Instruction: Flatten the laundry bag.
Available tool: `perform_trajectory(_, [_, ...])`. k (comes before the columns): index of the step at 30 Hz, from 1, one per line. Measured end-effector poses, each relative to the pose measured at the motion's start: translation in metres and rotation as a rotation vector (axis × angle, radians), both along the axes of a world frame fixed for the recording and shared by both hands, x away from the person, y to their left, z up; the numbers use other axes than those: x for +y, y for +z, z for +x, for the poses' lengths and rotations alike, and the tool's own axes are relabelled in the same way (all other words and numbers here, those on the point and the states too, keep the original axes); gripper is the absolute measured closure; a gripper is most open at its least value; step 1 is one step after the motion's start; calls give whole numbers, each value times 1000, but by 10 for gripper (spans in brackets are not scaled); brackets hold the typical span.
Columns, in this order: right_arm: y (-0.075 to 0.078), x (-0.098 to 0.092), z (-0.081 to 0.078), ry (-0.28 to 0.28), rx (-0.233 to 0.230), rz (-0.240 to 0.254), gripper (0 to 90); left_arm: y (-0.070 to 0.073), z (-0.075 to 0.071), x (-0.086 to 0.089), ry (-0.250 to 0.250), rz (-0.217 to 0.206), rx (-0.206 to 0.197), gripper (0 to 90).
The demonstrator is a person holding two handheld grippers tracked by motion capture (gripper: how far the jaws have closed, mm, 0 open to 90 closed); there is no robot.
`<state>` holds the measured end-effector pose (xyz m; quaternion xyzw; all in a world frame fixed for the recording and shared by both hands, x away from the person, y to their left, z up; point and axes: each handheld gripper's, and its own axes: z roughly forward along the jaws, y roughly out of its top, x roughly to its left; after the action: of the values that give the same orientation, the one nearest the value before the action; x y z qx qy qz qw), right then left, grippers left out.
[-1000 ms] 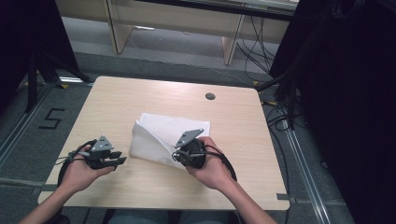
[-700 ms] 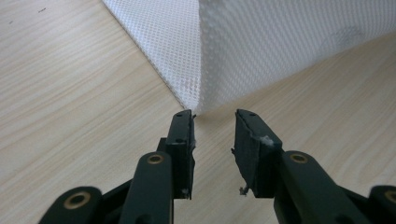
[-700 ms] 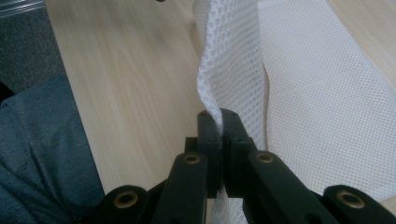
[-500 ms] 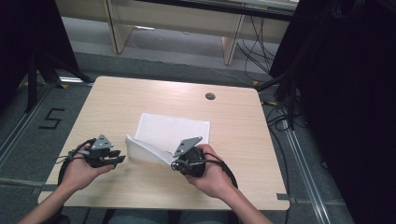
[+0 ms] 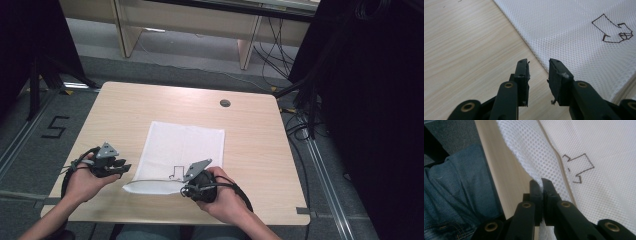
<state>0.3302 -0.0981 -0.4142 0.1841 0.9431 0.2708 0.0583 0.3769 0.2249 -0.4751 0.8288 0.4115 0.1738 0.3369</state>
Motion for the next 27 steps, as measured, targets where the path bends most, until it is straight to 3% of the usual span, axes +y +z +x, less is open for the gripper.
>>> perform_trajectory(4, [-8,0,-3,4,21,-18,887,0,1,0,13,-6,-2,685])
perform_trajectory(6, [-13,1,-4,9,28,-27,887,-2,0,-2,45,-47,-13,685])
perform_trajectory(8, [-18,1,-5,14,38,-38,886,-2,1,-2,44,-54,-15,683])
perform_trajectory(10, [-22,1,-5,6,46,-40,886,-1,0,-2,39,-52,-14,683])
perform_trajectory(12, [-26,1,-5,4,54,-43,886,0,1,0,8,-8,-7,682])
perform_trajectory(13, [-27,1,-5,6,61,-48,886,0,1,-1,11,-7,-9,682])
perform_trajectory(14, [-29,1,-5,3,62,-51,886,0,1,-1,10,-7,-9,682])
perform_trajectory(15, [-30,1,-5,-1,70,-52,886,-2,1,-4,39,-51,-21,682])
perform_trajectory(17, [-32,1,-4,-20,83,-58,886,-2,1,-5,46,-58,-25,677])
perform_trajectory(18, [-33,0,-4,-21,81,-55,886,-3,1,-5,48,-61,-27,676])
perform_trajectory(19, [-34,-1,-2,-26,82,-54,886,-1,2,-3,35,-33,-23,673])
perform_trajectory(21, [-35,-2,0,-41,84,-54,887,-2,2,-5,49,-58,-31,671])
perform_trajectory(25, [-39,-5,4,-67,93,-61,886,-3,3,-8,45,-57,-32,665])
perform_trajectory(26, [-40,-5,5,-69,94,-60,887,-2,3,-7,36,-37,-32,664])
perform_trajectory(27, [-41,-5,6,-75,98,-63,886,-2,3,-9,45,-54,-38,662])
